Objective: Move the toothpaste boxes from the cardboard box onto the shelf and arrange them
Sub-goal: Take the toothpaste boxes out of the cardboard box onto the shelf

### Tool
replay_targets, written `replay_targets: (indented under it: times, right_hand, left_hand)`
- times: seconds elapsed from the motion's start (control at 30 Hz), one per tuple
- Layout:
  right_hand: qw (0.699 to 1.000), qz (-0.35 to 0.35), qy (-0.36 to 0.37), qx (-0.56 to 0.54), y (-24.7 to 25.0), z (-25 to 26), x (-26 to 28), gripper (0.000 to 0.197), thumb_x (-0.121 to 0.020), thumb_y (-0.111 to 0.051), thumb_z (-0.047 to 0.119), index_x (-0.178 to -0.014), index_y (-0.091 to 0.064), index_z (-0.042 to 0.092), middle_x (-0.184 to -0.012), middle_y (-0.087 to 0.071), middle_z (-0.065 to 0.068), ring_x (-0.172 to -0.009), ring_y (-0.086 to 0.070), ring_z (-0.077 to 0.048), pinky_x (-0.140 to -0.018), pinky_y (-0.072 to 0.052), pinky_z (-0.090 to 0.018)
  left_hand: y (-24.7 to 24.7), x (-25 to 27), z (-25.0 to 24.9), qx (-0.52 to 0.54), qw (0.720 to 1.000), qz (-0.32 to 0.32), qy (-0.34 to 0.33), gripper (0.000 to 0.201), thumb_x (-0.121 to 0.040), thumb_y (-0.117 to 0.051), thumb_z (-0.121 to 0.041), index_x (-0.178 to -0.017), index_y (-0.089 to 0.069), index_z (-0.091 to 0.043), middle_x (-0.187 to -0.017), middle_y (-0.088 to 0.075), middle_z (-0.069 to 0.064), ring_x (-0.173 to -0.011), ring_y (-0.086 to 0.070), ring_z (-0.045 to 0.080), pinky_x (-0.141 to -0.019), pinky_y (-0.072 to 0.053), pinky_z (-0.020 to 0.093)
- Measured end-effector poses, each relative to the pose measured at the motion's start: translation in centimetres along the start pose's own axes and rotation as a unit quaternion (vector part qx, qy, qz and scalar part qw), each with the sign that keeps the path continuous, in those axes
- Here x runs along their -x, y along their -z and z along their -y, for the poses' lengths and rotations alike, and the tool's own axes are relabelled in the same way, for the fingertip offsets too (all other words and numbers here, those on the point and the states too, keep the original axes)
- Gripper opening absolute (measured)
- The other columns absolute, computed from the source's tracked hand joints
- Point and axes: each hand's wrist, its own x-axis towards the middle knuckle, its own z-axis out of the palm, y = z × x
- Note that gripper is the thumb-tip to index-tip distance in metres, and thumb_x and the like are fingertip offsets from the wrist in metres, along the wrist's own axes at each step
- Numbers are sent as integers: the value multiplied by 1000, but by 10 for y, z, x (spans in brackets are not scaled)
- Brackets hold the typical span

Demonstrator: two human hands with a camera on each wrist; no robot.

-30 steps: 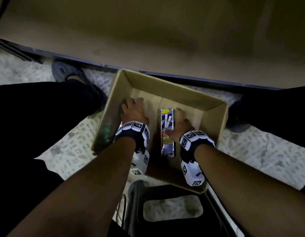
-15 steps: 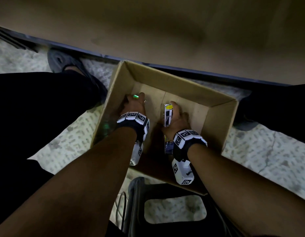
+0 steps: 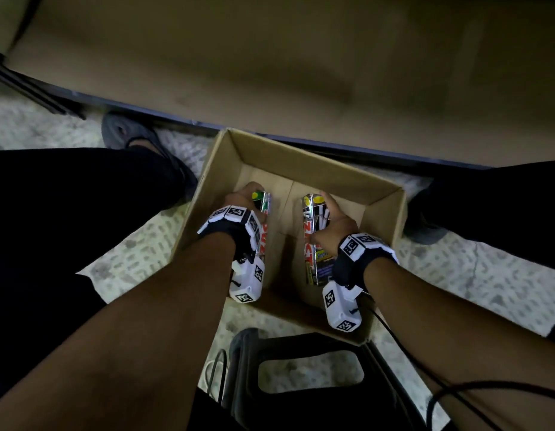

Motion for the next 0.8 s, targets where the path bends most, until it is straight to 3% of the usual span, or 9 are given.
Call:
replay_targets:
  times: [0.13, 0.2, 0.27, 0.37, 0.5, 0.57, 0.67, 0.8]
  right_hand:
    - [999, -12, 19, -23, 18, 8, 21, 105, -80, -76, 0, -156, -15, 41, -147, -49, 3, -127, -54, -18, -100, -46, -26]
    - [999, -22, 29, -24, 26, 13, 32, 106, -80, -76, -1, -156, -15, 42, -147, -50, 2, -120, -57, -16, -97, -48, -26]
    - [998, -36, 38, -23, 32, 17, 41, 106, -79, -76, -2, -156, -16, 41, -145, -51, 1, -105, -59, -12, -84, -51, -22]
    - [997, -58, 57, -16, 41, 24, 54, 110, -75, -78, -2, -155, -18, 43, -138, -58, 3, -95, -64, -13, -66, -50, -18]
    - [994, -86, 73, 2, 57, 39, 76, 113, -69, -81, 3, -153, -20, 46, -114, -69, 7, -80, -68, -8, -61, -54, -20]
    - [992, -96, 84, 11, 68, 46, 91, 112, -69, -82, 5, -152, -19, 47, -110, -66, 8, -78, -67, -8, -62, -55, -21]
    - [988, -109, 111, 21, 83, 56, 114, 114, -68, -84, 9, -151, -18, 50, -111, -64, 9, -86, -67, -12, -72, -56, -25]
    - [979, -136, 155, 10, 102, 70, 146, 112, -67, -84, 7, -152, -22, 45, -109, -65, 9, -74, -64, -1, -55, -49, -16]
  left_hand:
    - [8, 14, -15, 56, 998, -6, -13, 53, -66, -86, -13, -109, -63, -34, -99, -63, -5, -88, -64, 20, -71, -49, 23]
    - [15, 24, -25, 68, 997, -14, -18, 60, -64, -89, -14, -114, -64, -33, -104, -65, -5, -92, -66, 20, -77, -55, 27]
    - [22, 36, -35, 73, 996, -27, -33, 65, -62, -90, -16, -119, -64, -34, -112, -68, -2, -96, -67, 19, -83, -57, 31]
    - [36, 55, -48, 74, 995, -36, -56, 70, -65, -89, -18, -128, -60, -33, -113, -66, -3, -88, -64, 14, -72, -52, 21]
    - [56, 84, -67, 70, 993, -54, -83, 75, -67, -89, -21, -133, -54, -30, -110, -61, -4, -74, -55, 7, -56, -43, 14]
    - [66, 98, -77, 66, 991, -64, -96, 78, -65, -90, -23, -133, -53, -29, -113, -61, -1, -79, -56, 11, -63, -47, 18]
    - [81, 122, -90, 62, 987, -101, -112, 72, -64, -90, -26, -126, -54, -31, -96, -59, -6, -73, -60, 11, -65, -50, 22]
    - [102, 154, -106, 70, 975, -141, -156, 76, -63, -91, -24, -127, -51, -27, -112, -61, -3, -84, -63, 16, -68, -48, 22]
